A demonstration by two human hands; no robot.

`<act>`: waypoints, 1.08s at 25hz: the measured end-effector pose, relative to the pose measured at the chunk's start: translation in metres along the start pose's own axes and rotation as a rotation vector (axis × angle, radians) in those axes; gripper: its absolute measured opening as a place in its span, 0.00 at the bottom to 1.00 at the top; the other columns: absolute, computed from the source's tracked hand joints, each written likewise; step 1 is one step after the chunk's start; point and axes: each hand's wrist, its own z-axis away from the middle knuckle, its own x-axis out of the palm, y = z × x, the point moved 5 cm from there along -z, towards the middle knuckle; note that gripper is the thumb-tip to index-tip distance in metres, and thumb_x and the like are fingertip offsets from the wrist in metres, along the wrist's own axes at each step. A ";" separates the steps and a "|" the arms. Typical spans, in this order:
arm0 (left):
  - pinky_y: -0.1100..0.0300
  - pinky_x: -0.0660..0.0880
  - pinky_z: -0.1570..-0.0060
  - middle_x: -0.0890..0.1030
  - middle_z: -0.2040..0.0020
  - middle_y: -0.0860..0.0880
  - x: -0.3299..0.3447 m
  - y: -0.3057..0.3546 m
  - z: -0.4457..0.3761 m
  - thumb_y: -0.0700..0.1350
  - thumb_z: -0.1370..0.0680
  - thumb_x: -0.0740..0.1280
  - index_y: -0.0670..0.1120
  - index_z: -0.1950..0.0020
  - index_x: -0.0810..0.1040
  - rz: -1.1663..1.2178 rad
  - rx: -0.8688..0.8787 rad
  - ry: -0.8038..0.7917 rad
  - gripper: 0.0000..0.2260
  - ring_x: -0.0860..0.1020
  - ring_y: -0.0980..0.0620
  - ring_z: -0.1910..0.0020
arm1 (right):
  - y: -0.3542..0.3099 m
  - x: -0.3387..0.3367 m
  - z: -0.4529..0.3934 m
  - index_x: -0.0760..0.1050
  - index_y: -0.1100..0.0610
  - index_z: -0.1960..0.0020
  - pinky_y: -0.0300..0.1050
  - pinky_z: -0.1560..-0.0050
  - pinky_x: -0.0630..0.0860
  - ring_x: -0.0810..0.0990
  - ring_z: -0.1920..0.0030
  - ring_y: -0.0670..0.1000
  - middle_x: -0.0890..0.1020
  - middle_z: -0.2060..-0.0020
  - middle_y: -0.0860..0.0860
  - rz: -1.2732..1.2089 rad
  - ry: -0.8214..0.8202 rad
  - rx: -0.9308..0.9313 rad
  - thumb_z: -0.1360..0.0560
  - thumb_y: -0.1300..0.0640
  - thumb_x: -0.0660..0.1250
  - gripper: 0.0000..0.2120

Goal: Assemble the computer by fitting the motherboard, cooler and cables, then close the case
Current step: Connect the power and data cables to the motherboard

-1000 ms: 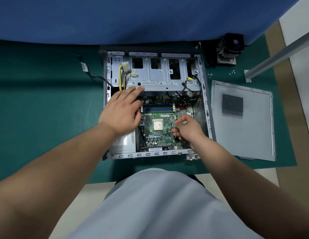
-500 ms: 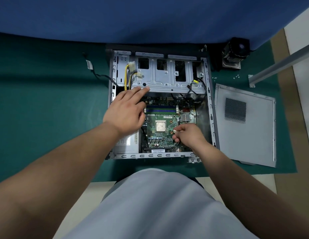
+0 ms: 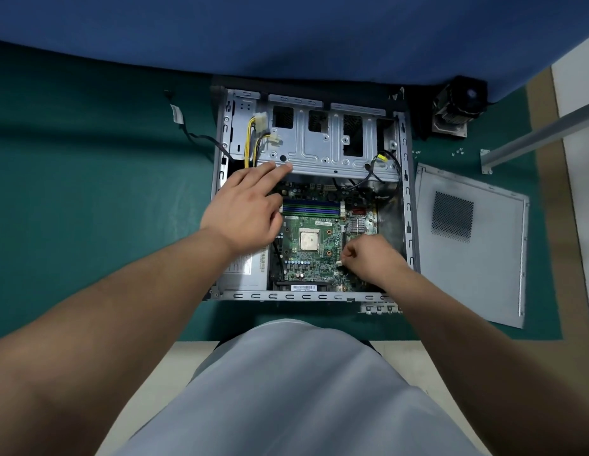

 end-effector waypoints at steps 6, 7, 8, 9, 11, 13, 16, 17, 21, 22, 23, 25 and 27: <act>0.46 0.59 0.24 0.62 0.18 0.50 -0.002 0.000 0.000 0.55 0.21 0.57 0.52 0.54 0.84 0.007 -0.004 -0.004 0.17 0.62 0.49 0.21 | -0.007 0.002 -0.003 0.77 0.51 0.58 0.42 0.62 0.78 0.80 0.62 0.46 0.81 0.62 0.47 0.231 -0.062 -0.128 0.20 0.55 0.66 0.08; 0.46 0.59 0.24 0.63 0.18 0.50 -0.002 0.000 0.000 0.55 0.21 0.57 0.52 0.54 0.84 0.008 -0.005 -0.004 0.16 0.62 0.49 0.21 | -0.008 0.004 -0.004 0.77 0.50 0.58 0.42 0.61 0.79 0.79 0.61 0.45 0.80 0.62 0.46 0.251 -0.077 -0.144 0.20 0.55 0.67 0.07; 0.46 0.59 0.24 0.63 0.18 0.50 -0.002 -0.001 0.000 0.55 0.21 0.58 0.52 0.54 0.84 0.008 -0.006 -0.003 0.16 0.62 0.49 0.21 | -0.009 0.007 -0.004 0.76 0.50 0.57 0.43 0.58 0.80 0.79 0.61 0.45 0.80 0.61 0.46 0.272 -0.093 -0.155 0.20 0.55 0.67 0.07; 0.47 0.59 0.25 0.63 0.18 0.50 -0.002 -0.001 -0.001 0.55 0.21 0.58 0.52 0.54 0.84 0.008 -0.007 -0.002 0.16 0.62 0.49 0.21 | -0.010 0.009 -0.005 0.75 0.50 0.58 0.43 0.58 0.80 0.79 0.61 0.45 0.80 0.61 0.47 0.293 -0.107 -0.163 0.20 0.55 0.67 0.07; 0.47 0.59 0.25 0.63 0.18 0.50 -0.003 0.000 -0.001 0.55 0.21 0.58 0.52 0.54 0.84 0.009 -0.007 -0.002 0.16 0.62 0.49 0.21 | -0.010 0.013 -0.006 0.75 0.50 0.58 0.42 0.59 0.78 0.78 0.62 0.45 0.79 0.62 0.47 0.321 -0.113 -0.175 0.20 0.55 0.68 0.08; 0.47 0.59 0.25 0.63 0.18 0.50 -0.003 0.000 -0.001 0.55 0.21 0.58 0.52 0.54 0.84 0.015 -0.009 -0.005 0.16 0.62 0.49 0.21 | -0.010 0.014 -0.007 0.76 0.50 0.58 0.42 0.59 0.77 0.78 0.62 0.45 0.79 0.62 0.47 0.329 -0.116 -0.176 0.21 0.56 0.68 0.07; 0.46 0.60 0.24 0.63 0.18 0.50 -0.004 0.000 -0.001 0.55 0.21 0.57 0.51 0.53 0.84 0.019 -0.012 -0.010 0.17 0.62 0.49 0.21 | -0.011 0.016 -0.009 0.76 0.51 0.56 0.45 0.56 0.80 0.79 0.60 0.48 0.79 0.61 0.48 0.370 -0.134 -0.179 0.21 0.56 0.68 0.05; 0.46 0.60 0.24 0.63 0.18 0.50 -0.004 0.000 -0.001 0.55 0.21 0.57 0.51 0.53 0.84 0.020 -0.012 -0.010 0.17 0.62 0.49 0.21 | -0.012 0.016 -0.009 0.77 0.51 0.56 0.46 0.57 0.79 0.79 0.60 0.49 0.79 0.61 0.48 0.389 -0.137 -0.185 0.21 0.56 0.68 0.04; 0.46 0.61 0.25 0.63 0.18 0.49 -0.004 0.001 -0.001 0.55 0.21 0.57 0.51 0.54 0.84 0.023 -0.010 -0.008 0.17 0.62 0.49 0.21 | -0.015 0.019 -0.011 0.77 0.52 0.55 0.45 0.59 0.75 0.79 0.58 0.51 0.79 0.59 0.49 0.442 -0.144 -0.211 0.22 0.56 0.68 0.04; 0.46 0.61 0.25 0.63 0.18 0.49 -0.004 0.001 -0.001 0.55 0.21 0.57 0.51 0.54 0.84 0.023 -0.010 -0.006 0.17 0.62 0.49 0.21 | -0.016 0.019 -0.011 0.77 0.52 0.54 0.45 0.59 0.75 0.79 0.58 0.51 0.79 0.59 0.49 0.450 -0.142 -0.214 0.22 0.56 0.68 0.03; 0.46 0.61 0.25 0.63 0.18 0.49 -0.004 0.001 -0.001 0.55 0.21 0.58 0.51 0.54 0.84 0.023 -0.009 -0.003 0.17 0.62 0.49 0.21 | -0.016 0.019 -0.010 0.77 0.52 0.54 0.45 0.59 0.76 0.79 0.58 0.51 0.79 0.58 0.50 0.456 -0.143 -0.219 0.22 0.56 0.68 0.03; 0.47 0.61 0.25 0.64 0.19 0.49 -0.004 0.001 -0.002 0.55 0.21 0.58 0.51 0.55 0.84 0.023 -0.006 0.005 0.16 0.63 0.49 0.21 | -0.017 0.020 -0.010 0.78 0.52 0.54 0.46 0.58 0.78 0.80 0.58 0.52 0.80 0.58 0.50 0.457 -0.149 -0.227 0.22 0.57 0.67 0.02; 0.47 0.61 0.26 0.64 0.19 0.49 -0.004 0.001 -0.002 0.55 0.21 0.59 0.51 0.55 0.84 0.020 -0.002 0.014 0.16 0.63 0.49 0.21 | -0.016 0.020 -0.009 0.77 0.52 0.55 0.46 0.57 0.78 0.80 0.57 0.52 0.80 0.58 0.50 0.446 -0.143 -0.228 0.22 0.58 0.68 0.03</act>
